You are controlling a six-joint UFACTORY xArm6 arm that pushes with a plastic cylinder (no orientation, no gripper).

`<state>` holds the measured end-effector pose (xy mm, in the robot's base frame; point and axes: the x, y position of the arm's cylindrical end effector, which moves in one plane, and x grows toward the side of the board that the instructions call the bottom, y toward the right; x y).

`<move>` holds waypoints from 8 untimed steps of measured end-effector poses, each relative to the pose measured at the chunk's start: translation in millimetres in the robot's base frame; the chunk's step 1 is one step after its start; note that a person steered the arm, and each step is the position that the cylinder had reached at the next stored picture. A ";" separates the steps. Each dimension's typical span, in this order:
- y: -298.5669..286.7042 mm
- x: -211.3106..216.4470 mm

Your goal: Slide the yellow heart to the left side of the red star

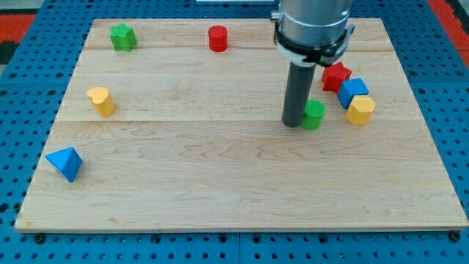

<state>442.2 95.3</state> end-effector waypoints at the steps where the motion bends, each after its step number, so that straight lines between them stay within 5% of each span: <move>1: 34.4 -6.3; 2: 21.3 -9.1; 5: -335.3 -4.8; 6: -386.9 -23.3; 8: -314.0 -50.8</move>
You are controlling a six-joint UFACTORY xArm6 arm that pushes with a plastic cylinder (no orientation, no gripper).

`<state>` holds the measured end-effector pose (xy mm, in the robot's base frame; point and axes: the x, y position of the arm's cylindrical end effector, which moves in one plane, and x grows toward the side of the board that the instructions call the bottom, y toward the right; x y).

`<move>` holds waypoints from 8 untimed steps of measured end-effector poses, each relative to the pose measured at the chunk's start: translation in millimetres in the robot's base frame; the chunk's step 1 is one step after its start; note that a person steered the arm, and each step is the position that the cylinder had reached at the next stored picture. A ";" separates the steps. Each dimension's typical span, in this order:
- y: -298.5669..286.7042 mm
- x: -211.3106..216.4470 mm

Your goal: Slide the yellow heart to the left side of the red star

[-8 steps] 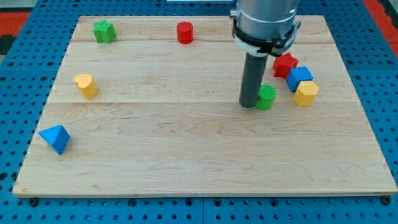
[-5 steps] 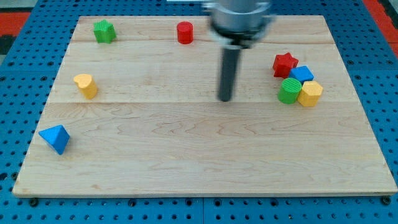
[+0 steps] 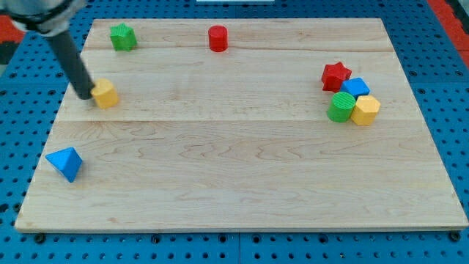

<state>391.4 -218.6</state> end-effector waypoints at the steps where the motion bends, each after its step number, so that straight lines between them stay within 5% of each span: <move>1: 70.8 5.1; 4: 267.1 6.0; 8: 293.8 -46.7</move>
